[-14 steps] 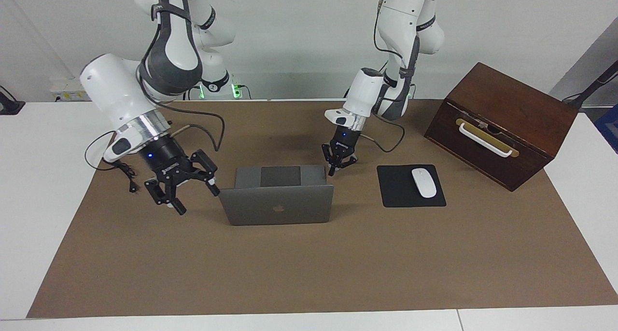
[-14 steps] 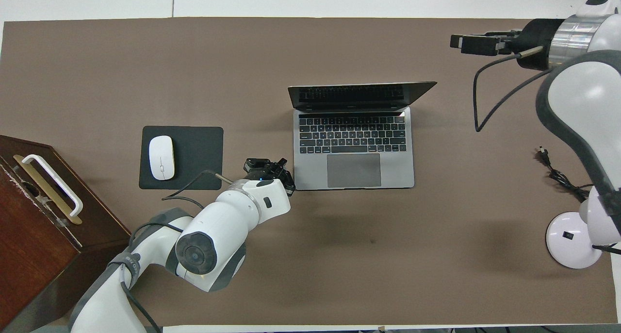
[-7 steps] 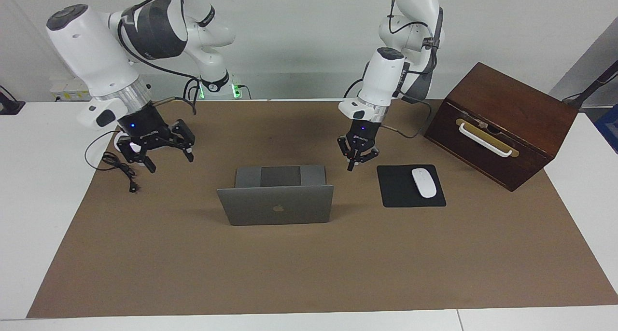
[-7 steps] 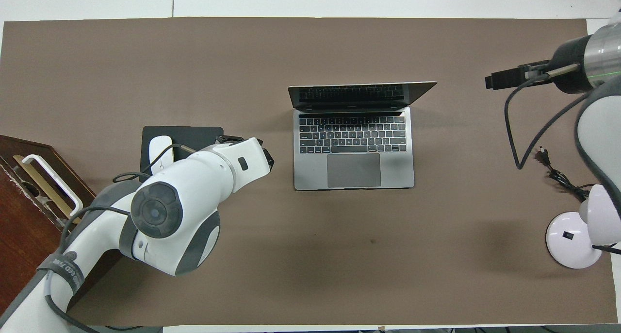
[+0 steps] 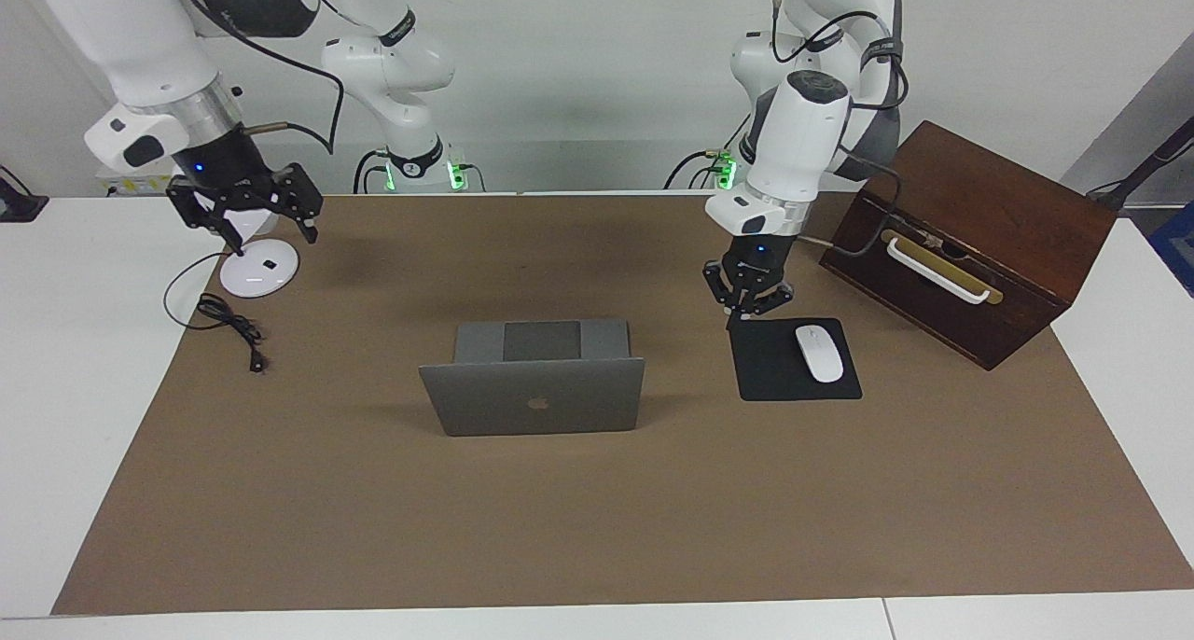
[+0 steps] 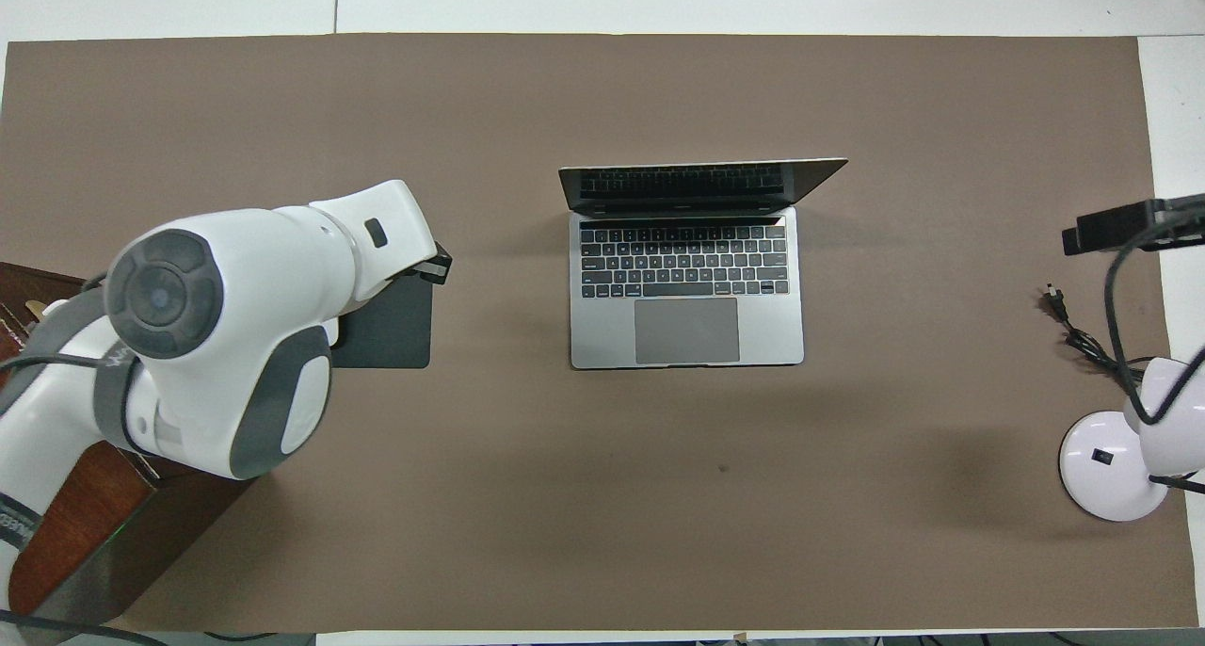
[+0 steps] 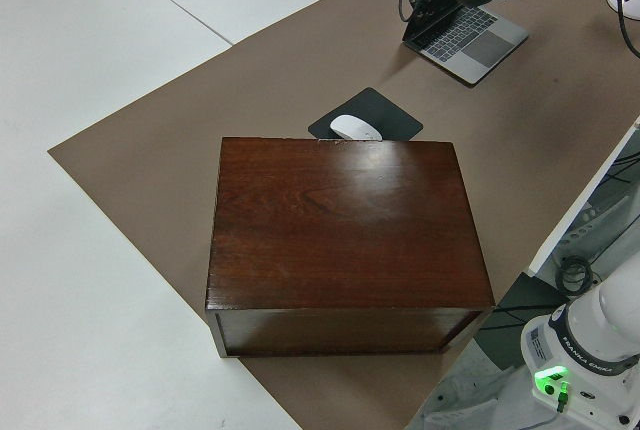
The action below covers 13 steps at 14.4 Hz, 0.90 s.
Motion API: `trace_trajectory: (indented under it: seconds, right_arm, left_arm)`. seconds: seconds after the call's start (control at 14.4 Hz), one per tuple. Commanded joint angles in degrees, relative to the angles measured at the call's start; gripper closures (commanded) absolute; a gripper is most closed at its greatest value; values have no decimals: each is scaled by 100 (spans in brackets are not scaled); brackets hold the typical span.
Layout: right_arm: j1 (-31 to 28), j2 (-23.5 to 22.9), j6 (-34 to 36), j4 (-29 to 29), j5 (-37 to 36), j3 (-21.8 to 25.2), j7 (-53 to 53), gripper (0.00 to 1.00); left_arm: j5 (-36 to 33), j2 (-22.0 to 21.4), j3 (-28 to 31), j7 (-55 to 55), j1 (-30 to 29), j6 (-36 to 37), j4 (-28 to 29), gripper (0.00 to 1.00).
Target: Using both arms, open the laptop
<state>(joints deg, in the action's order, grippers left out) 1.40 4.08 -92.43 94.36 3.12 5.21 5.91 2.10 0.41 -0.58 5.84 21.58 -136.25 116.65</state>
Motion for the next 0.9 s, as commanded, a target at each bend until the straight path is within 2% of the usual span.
trace_trajectory:
  seconds: [0.0,0.14,0.28,0.42,0.62,0.76,0.83]
  right_arm:
    - [-114,637,181,513,-197,-73,-221,0]
    - [-44,603,268,243,-364,-90,-431,0]
    - [-18,533,540,-48,-364,-161,-738,0]
    - [149,506,577,-58,-364,-170,-1029,0]
    - [193,507,516,-49,-426,-178,-1057,0]
    - [193,506,410,-5,-417,-196,-943,0]
    - [185,515,340,38,-417,-187,-725,0]
  left_arm:
    - [36,-277,-47,469,-408,842,-212,100]
    - [36,-532,-47,794,-759,1448,-344,100]
    - [36,-612,-47,953,-1041,2143,-685,100]
    - [1,-612,-47,901,-1217,2785,-1064,100]
    - [-8,-612,-47,875,-1630,3208,-1345,100]
    - [1,-612,-56,255,-1911,3332,-1451,65]
    - [1,-612,-56,-306,-2017,3333,-1452,26]
